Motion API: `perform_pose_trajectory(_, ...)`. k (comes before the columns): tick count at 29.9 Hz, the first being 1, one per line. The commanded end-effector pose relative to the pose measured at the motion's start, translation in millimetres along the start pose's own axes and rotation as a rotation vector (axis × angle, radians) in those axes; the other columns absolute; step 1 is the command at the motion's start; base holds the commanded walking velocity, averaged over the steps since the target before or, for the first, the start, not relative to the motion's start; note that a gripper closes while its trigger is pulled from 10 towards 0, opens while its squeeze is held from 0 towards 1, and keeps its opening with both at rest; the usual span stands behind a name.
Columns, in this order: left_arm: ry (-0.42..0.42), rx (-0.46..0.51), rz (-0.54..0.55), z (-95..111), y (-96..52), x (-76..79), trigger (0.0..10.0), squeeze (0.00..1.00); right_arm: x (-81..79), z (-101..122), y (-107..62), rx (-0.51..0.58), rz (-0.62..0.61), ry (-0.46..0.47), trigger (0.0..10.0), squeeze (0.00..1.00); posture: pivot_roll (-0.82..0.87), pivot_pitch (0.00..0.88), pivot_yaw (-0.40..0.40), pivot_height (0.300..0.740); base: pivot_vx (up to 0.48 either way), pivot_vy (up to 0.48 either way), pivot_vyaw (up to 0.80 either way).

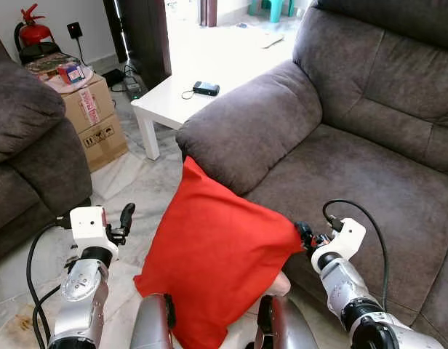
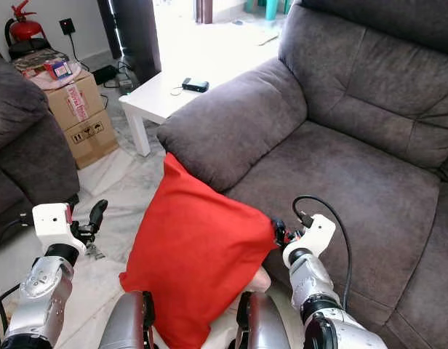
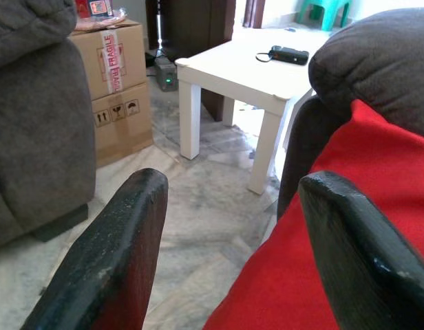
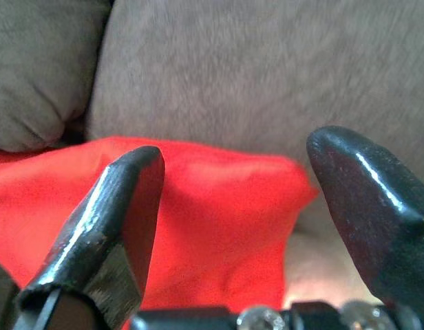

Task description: Move the pillow to the sofa from floor

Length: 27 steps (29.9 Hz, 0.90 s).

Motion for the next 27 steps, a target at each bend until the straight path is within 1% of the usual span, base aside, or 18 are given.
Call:
perform_pose_trajectory(1, -0.013, -0.006, -0.007, 1, -1.2, 3.8, 10.0, 0.0, 4.0, -10, -2.7, -0.033, -0.015, 0.048, 10.0, 0.0, 0.2, 0.149, -0.046, 0.573, 0.0, 0.0, 0.0)
perform_pose_trajectory(3, -0.008, -0.01, -0.014, 1, -2.5, 4.5, 10.0, 0.0, 5.1, -15, -4.2, -0.046, -0.017, 0.025, 10.0, 0.0, 0.2, 0.151, -0.046, 0.573, 0.0, 0.0, 0.0)
perform_pose_trajectory(4, -0.008, -0.011, -0.014, 1, -3.4, 4.1, 10.0, 0.0, 5.8, -17, -5.1, -0.051, -0.017, -0.007, 10.0, 0.0, 0.2, 0.154, -0.046, 0.573, 0.0, 0.0, 0.0)
perform_pose_trajectory(6, -0.004, -0.012, -0.011, 1, -5.4, 2.5, 10.0, 0.0, 7.2, -22, -6.8, -0.06, -0.016, -0.015, 10.0, 0.0, 0.21, 0.158, -0.047, 0.573, 0.0, 0.0, 0.0)
perform_pose_trajectory(8, -0.003, -0.011, -0.008, 2, -7.0, 0.2, 10.0, 0.0, 8.1, -27, -8.5, -0.07, -0.016, 0.016, 10.0, 0.0, 0.22, 0.167, -0.045, 0.573, 0.0, 0.0, 0.0)
perform_pose_trajectory(11, -0.012, -0.011, -0.003, 3, -8.0, -0.5, 10.0, 0.0, 7.1, -30, -9.2, -0.076, -0.005, 0.038, 10.0, 0.0, 0.22, 0.171, -0.044, 0.573, 0.0, 0.0, 0.0)
perform_pose_trajectory(14, -0.014, -0.019, -0.003, 2, -10.1, -0.4, 10.0, 0.0, 0.2, -32, -8.8, -0.063, 0.037, 0.099, 10.0, 0.0, 0.23, 0.175, -0.042, 0.573, 0.0, 0.0, 0.0)
perform_pose_trajectory(16, -0.013, -0.023, -0.006, 2, -10.7, 0.1, 10.0, 0.0, -3.1, -32, -8.4, -0.052, 0.052, 0.123, 10.0, 0.0, 0.23, 0.175, -0.042, 0.573, 0.0, 0.0, 0.0)
perform_pose_trajectory(20, -0.019, -0.021, -0.004, 3, -12.2, 0.4, 10.0, 0.0, -6.5, -29, -7.8, -0.011, 0.072, 0.202, 10.0, 0.0, 0.23, 0.183, -0.046, 0.573, 0.0, 0.0, 0.0)
perform_pose_trajectory(23, -0.038, -0.018, 0.007, 4, -12.1, -0.2, 10.0, 0.0, -7.6, -27, -7.6, 0.003, 0.095, 0.249, 10.0, 0.0, 0.23, 0.185, -0.048, 0.573, 0.0, 0.0, 0.0)
perform_pose_trajectory(27, -0.047, -0.016, 0.009, 4, -12.7, 0.5, 10.0, 0.0, -9.6, -26, -7.4, 0.004, 0.122, 0.26, 10.0, 0.0, 0.23, 0.185, -0.051, 0.573, 0.0, 0.0, 0.0)
Point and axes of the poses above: a point about 5 cm out from each wrist's last joint towards the gripper, its own y axis pointing out of the wrist towards the gripper, its own z axis along the axis of the wrist's last joint, x = y × z, the point moved 2 cm from there along y, pointing out of the wrist towards the gripper, and after that the axes turned 10 degrees about -y, right-handed, at the moved point
